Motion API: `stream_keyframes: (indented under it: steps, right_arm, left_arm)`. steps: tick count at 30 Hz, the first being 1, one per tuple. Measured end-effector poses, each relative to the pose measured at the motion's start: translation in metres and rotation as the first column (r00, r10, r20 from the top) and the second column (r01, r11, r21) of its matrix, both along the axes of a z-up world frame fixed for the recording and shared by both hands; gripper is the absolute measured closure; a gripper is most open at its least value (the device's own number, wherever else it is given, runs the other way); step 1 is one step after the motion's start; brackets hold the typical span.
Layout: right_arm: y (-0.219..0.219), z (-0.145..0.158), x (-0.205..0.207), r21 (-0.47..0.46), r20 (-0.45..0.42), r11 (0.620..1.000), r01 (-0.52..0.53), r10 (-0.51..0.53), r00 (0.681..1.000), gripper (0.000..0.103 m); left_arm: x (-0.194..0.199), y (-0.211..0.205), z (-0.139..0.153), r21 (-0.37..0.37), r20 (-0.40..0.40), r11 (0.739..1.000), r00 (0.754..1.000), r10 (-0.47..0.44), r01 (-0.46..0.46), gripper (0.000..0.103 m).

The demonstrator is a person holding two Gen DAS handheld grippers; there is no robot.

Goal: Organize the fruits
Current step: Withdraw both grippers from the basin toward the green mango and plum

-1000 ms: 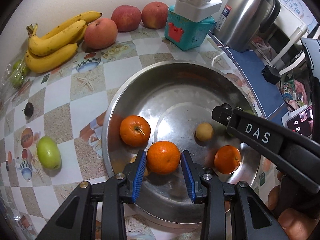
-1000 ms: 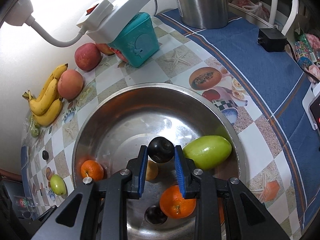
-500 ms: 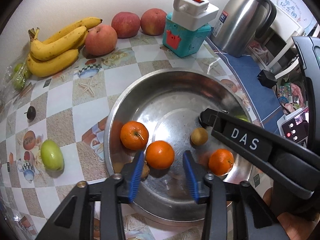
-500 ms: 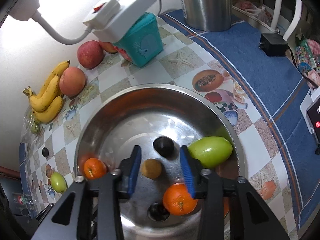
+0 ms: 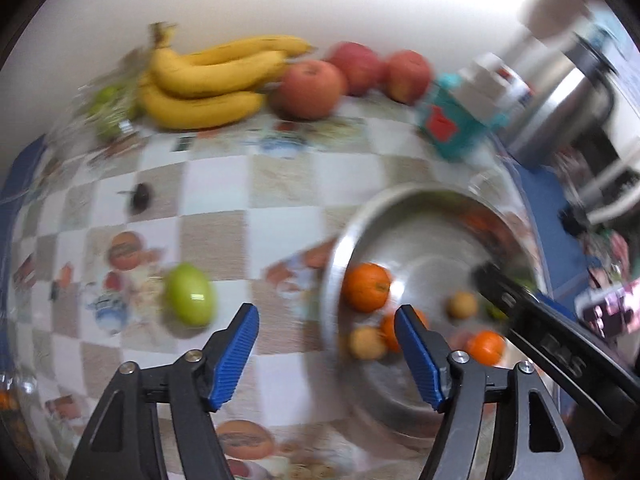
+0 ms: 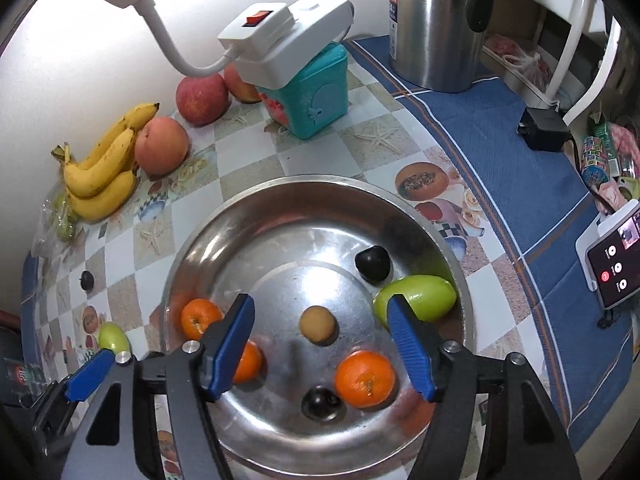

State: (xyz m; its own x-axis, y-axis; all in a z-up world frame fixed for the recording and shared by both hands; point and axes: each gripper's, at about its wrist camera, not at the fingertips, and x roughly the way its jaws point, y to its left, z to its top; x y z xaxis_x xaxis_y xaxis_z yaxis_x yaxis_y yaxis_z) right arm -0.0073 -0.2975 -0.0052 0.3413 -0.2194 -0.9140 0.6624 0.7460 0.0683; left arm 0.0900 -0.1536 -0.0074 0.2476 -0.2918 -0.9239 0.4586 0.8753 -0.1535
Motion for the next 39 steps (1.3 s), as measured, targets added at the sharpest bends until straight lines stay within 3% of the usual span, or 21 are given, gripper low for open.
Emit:
stream_keyframes:
  steps: [9,15,25,29,33,39]
  right_arm:
    - [0.022,0.007,0.001,0.005,-0.019,0.999,-0.05,0.051,0.999,0.033]
    - [0.041,0.013,0.003,-0.007,-0.015,0.996,-0.088,0.088,0.996,0.033]
    - [0.057,0.015,0.002,-0.011,-0.012,0.992,-0.125,0.125,0.992,0.033]
    - [0.055,0.014,0.002,-0.012,-0.014,0.993,-0.118,0.117,0.993,0.033]
    - [0.053,0.011,0.002,-0.021,-0.021,0.993,-0.116,0.115,0.993,0.015]
    - [0.053,0.009,0.002,-0.033,-0.02,0.992,-0.119,0.118,0.993,0.015]
  left_arm:
    - [0.027,0.046,-0.003,-0.008,-0.019,0.986,0.986,0.169,-0.169,0.024]
    - [0.032,0.066,-0.004,0.003,-0.028,0.974,0.973,0.229,-0.229,0.023]
    - [0.031,0.076,0.003,-0.009,-0.026,0.967,0.966,0.256,-0.256,0.022]
    - [0.03,0.074,0.003,0.012,-0.012,0.966,0.966,0.257,-0.257,0.011]
    - [0.029,0.074,0.0,0.038,0.009,0.964,0.965,0.262,-0.262,0.004]
    - [0.029,0.075,-0.002,0.053,0.031,0.962,0.963,0.268,-0.269,0.0]
